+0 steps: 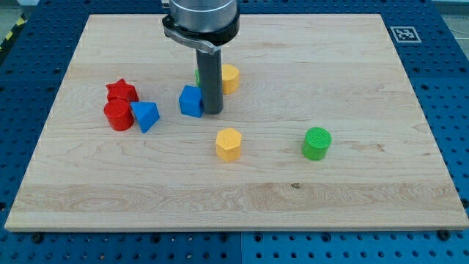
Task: Move the yellow heart to the top right of the green star
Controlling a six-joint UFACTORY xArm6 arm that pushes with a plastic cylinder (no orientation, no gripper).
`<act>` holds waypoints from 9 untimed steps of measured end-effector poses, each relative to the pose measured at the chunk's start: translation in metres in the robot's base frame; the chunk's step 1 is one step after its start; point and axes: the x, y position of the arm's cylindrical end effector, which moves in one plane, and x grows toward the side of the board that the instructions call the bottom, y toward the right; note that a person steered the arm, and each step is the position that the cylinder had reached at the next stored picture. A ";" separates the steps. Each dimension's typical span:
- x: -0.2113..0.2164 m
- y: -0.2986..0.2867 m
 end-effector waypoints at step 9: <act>-0.003 -0.043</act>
